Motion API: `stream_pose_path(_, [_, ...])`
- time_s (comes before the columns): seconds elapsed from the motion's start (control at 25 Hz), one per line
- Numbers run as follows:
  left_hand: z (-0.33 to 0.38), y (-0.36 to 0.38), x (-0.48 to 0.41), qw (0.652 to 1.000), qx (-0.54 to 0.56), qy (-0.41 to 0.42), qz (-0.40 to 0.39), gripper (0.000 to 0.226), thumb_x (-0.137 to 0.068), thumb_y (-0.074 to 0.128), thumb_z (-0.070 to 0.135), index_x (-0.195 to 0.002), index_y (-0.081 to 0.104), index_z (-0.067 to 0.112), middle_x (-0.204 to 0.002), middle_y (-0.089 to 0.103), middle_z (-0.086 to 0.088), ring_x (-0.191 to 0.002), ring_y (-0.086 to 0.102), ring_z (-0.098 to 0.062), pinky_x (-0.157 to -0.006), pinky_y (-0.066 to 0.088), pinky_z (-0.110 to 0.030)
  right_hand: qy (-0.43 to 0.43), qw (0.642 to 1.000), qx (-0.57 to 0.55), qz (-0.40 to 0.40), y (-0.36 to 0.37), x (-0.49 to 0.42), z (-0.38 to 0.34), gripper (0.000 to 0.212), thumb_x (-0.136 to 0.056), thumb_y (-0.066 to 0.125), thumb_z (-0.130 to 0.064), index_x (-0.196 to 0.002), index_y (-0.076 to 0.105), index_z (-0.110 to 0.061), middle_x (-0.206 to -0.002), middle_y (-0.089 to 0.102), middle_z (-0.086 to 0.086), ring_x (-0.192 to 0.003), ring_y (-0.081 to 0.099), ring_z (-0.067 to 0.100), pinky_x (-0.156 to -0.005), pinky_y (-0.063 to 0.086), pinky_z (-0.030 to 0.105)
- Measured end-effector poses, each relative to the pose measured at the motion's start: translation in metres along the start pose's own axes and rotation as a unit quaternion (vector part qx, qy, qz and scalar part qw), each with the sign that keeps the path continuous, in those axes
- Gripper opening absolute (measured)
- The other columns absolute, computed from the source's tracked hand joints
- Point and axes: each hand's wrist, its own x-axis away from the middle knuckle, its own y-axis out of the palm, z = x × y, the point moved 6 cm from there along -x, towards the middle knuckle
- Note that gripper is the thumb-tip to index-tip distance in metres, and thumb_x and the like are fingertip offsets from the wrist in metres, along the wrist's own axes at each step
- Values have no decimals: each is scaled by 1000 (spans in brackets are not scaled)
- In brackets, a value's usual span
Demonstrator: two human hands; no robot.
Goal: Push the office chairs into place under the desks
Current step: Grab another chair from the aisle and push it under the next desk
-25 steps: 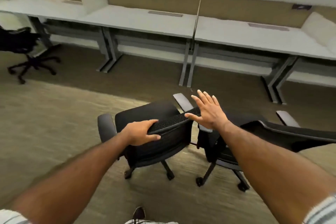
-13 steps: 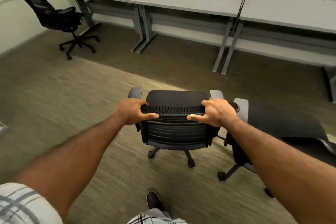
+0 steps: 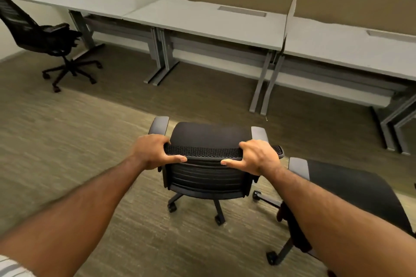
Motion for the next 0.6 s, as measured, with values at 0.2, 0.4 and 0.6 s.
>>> stream_pose_path(0.2, [-47, -1, -57, 1000, -5, -29, 10, 88, -50, 25, 113, -65, 50, 30, -62, 52, 14, -57, 45, -1, -50, 29, -29, -26, 1000, -4, 12, -7, -83, 5, 104, -56, 7, -112, -74, 56, -22, -68, 54, -5, -68, 58, 22, -65, 41, 37])
stream_pose_path(0.4, [-80, 5, -126, 998, -2, -66, 21, 81, -52, 33, 112, -64, 46, 32, -60, 51, 13, -56, 46, -2, -48, 26, -28, -61, 998, -8, 18, -4, -179, 34, 97, -59, 10, -111, -72, 53, -24, -65, 52, -7, -67, 57, 21, -63, 42, 38])
stream_pose_path(0.6, [-96, 7, -191, 994, 14, -102, 40, 73, -58, 37, 108, -74, 50, 39, -66, 51, 19, -63, 52, -10, -56, 34, -29, -88, 995, -17, 48, -1, -265, 66, 94, -65, 16, -107, -79, 55, -23, -78, 60, -4, -78, 64, 23, -66, 41, 38])
